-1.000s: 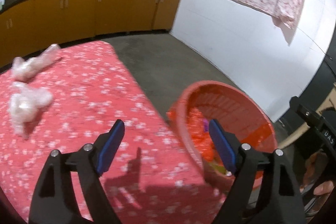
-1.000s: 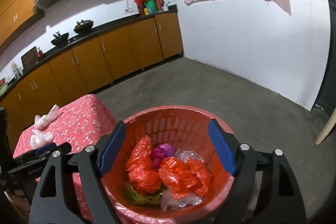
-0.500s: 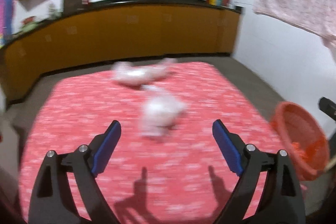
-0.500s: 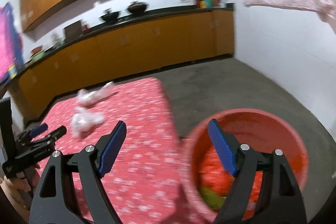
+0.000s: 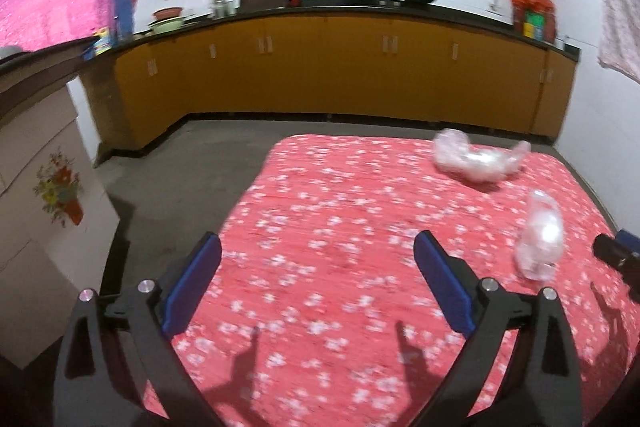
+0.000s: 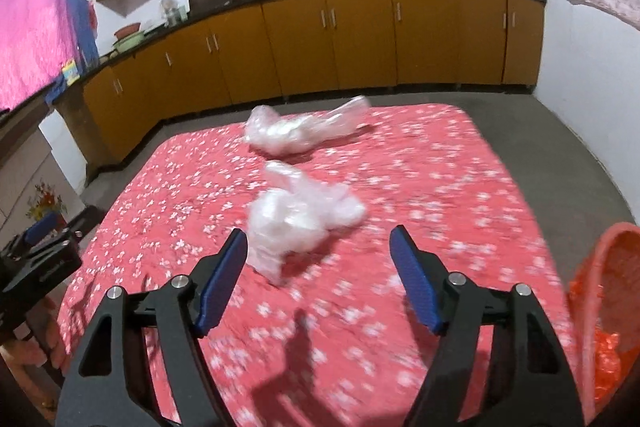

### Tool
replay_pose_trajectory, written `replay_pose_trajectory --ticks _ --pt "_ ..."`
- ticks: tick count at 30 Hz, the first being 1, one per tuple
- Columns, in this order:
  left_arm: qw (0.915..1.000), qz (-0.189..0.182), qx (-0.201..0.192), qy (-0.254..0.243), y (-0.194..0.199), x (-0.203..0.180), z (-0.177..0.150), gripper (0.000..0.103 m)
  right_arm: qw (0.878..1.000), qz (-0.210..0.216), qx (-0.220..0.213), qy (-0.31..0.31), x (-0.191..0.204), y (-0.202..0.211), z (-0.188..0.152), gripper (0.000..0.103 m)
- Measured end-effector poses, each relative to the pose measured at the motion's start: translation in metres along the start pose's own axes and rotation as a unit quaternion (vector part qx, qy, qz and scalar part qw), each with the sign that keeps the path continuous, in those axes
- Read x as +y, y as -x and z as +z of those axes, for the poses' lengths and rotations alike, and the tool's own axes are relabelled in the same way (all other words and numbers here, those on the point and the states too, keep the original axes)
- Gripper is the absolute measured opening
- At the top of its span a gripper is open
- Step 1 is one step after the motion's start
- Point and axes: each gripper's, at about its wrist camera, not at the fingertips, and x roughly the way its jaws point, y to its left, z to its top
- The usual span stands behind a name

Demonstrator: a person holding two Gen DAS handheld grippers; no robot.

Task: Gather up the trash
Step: 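Move both tools back over the table toward the clear bags, then grasp a clear bag with the right tool while the left grasps the other clear bag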

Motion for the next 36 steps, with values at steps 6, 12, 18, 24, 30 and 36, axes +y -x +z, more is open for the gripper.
replay_pose_trajectory --ticks 6,12,18,24,30,36 --pt "0.9995 0.011 0.009 0.027 -0.015 0.011 0.004 0.096 0.999 -0.029 0.011 0.014 0.022 -0.038 0.01 0.073" --pt "0.999 -0.003 0.012 0.043 -0.024 0.005 0.012 0.096 0.998 -0.037 0.043 0.027 0.025 -0.058 0.006 0.057" --pt "0.9987 -0.036 0.013 0.033 -0.03 -0.02 0.022 0.096 0.999 -0.017 0.041 0.012 0.01 -0.049 0.001 0.042" --pt "0.9969 -0.077 0.015 0.012 -0.041 -0.065 0.032 0.096 0.999 -0.034 0.027 0.004 -0.025 -0.02 -0.012 0.041" --pt "0.994 -0.101 0.026 -0.031 -0.067 -0.127 0.045 0.096 0.998 -0.063 0.011 -0.019 -0.067 0.012 -0.019 0.041" --pt "0.992 -0.106 0.025 -0.064 -0.103 -0.172 0.067 0.096 0.997 -0.064 0.006 -0.049 -0.096 0.024 -0.021 0.041"
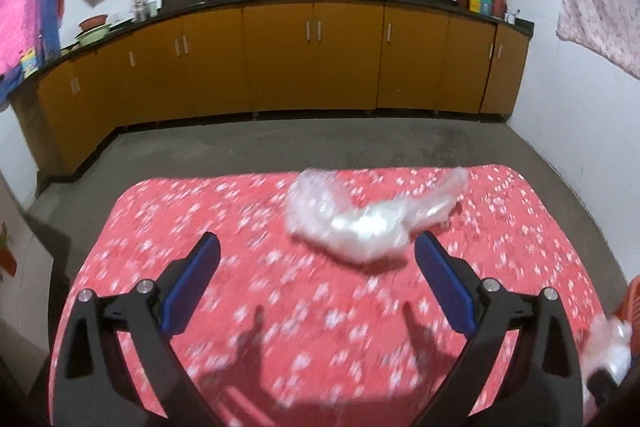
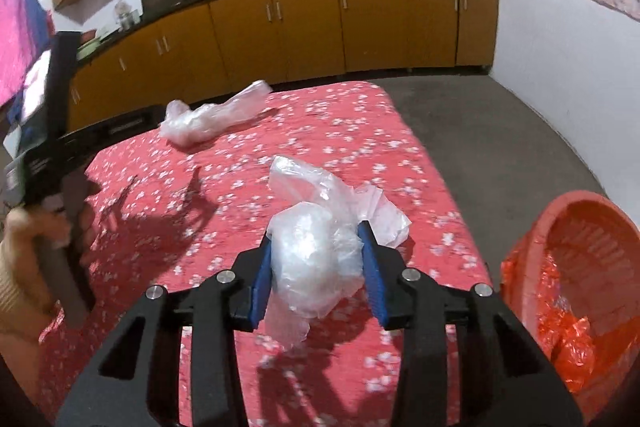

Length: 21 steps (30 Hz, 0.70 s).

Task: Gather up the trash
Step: 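Grasp a clear bag with the right tool while the left grasps the other clear bag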

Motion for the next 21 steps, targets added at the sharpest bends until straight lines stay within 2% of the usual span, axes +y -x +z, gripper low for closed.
replay_pose_trajectory --ticks 5,8,10,12,16,18,21 --pt "0.9995 -0.019 0.01 -0.023 -0.034 -0.023 0.02 0.096 1.0 0.006 0.006 -0.011 -0.012 -0.003 -0.001 0.041" --pt "0.9978 -0.021 0.035 -0.051 -0.057 -0.033 0.025 0.095 1.0 0.012 0.006 -0.02 -0.017 -0.004 0.0 0.041" --pt "0.9958 -0.038 0.058 -0.06 -0.07 -0.036 0.024 0.09 1.0 0.016 0.003 -0.026 -0.02 -0.003 0.0 0.041" --pt "0.9936 -0.053 0.078 -0.063 -0.077 -0.037 0.02 0.079 0.999 0.018 0.0 -0.03 -0.022 -0.002 0.001 0.041" --pt "0.9909 -0.061 0.101 -0.065 -0.085 -0.037 0.008 0.064 0.999 0.019 -0.003 -0.035 -0.023 0.0 0.0 0.041" --pt "0.9911 -0.071 0.1 -0.052 -0.084 -0.034 0.007 0.057 0.999 0.019 -0.004 -0.037 -0.023 0.001 -0.001 0.041" --pt "0.9907 -0.074 0.097 -0.059 -0.08 -0.037 0.001 0.051 0.999 0.017 -0.003 -0.041 -0.023 0.005 -0.002 0.041"
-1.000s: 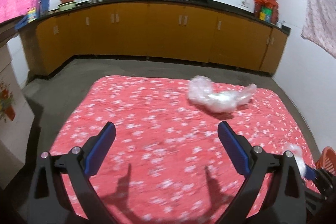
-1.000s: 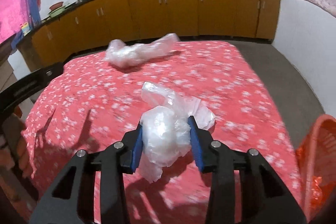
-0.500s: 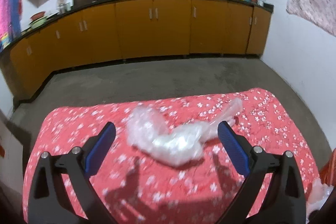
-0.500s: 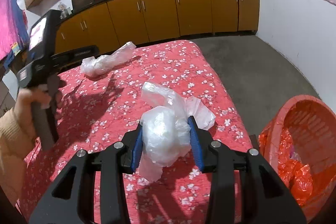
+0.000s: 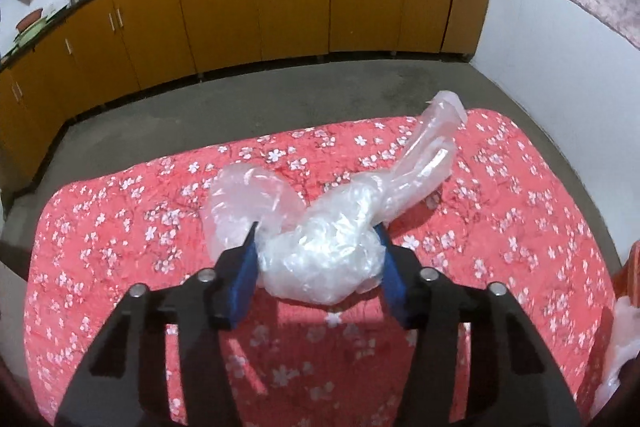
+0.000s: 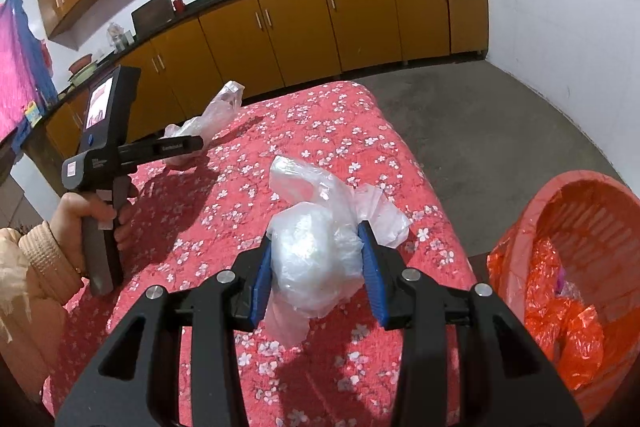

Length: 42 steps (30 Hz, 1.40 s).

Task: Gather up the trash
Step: 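Grasp a clear bag with the right tool while the left grasps the other clear bag, then carry both clear bags over the basket and open both tools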

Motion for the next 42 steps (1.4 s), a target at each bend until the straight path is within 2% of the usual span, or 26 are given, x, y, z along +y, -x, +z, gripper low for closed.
replay_pose_trajectory --ticks 7,14,18,25,33,38,42 --pt "0.9996 -0.015 -0.022 0.006 0.037 -0.011 -0.016 0.048 1.0 -0.013 -0.017 -0.006 -0.004 0.03 0.0 0.041" --pt "0.9981 -0.038 -0.047 -0.008 0.114 -0.046 -0.049 0.048 0.998 -0.045 -0.04 -0.01 -0.021 0.082 -0.013 0.041" --pt "0.9955 -0.078 -0.053 -0.01 0.164 -0.075 -0.076 0.049 0.996 -0.069 -0.055 -0.018 -0.035 0.115 -0.024 0.041" --pt "0.9889 -0.135 -0.057 -0.026 0.23 -0.13 -0.12 0.049 0.99 -0.113 -0.079 -0.035 -0.066 0.169 -0.041 0.041" --pt "0.9828 -0.168 -0.062 -0.045 0.275 -0.196 -0.15 0.049 0.979 -0.163 -0.109 -0.055 -0.104 0.217 -0.056 0.041" --pt "0.9794 -0.185 -0.062 -0.051 0.292 -0.234 -0.158 0.049 0.968 -0.202 -0.132 -0.065 -0.123 0.236 -0.059 0.041" --pt "0.9763 -0.201 -0.057 -0.056 0.298 -0.262 -0.163 0.049 0.963 -0.215 -0.146 -0.072 -0.133 0.246 -0.062 0.041"
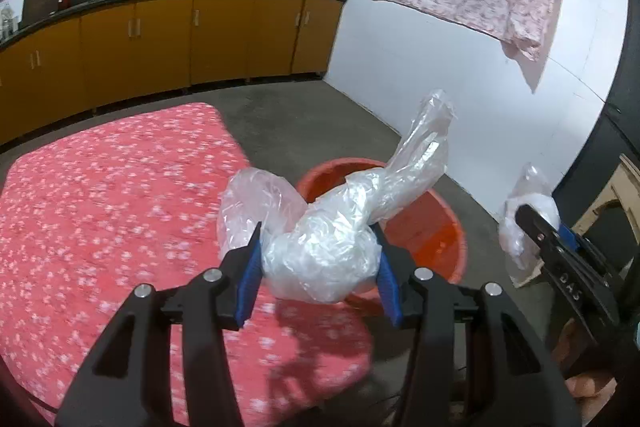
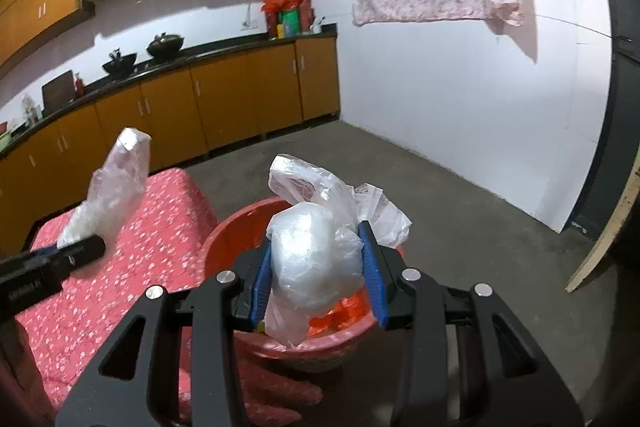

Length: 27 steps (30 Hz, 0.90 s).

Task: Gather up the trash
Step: 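Carry both clear bags over the basket and open both tools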

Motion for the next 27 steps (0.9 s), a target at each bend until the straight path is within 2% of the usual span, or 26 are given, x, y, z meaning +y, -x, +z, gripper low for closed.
replay_pose_trajectory --ticks 6,13,27 --pt "0.9995 -0.021 0.01 -0.021 -0.013 -0.033 0.0 0.049 1.0 -0.006 -0.002 -0.01 -0.012 -0.005 -0.004 0.041" --pt "0.9988 -0.018 0.016 -0.044 -0.035 -0.051 0.004 0.049 1.0 -0.003 0.0 -0.015 -0.013 -0.012 -0.005 0.041" --pt "0.9988 -0.011 0.033 -0.036 -0.073 -0.039 0.01 0.049 1.0 0.007 0.003 -0.014 -0.013 -0.025 -0.005 0.041"
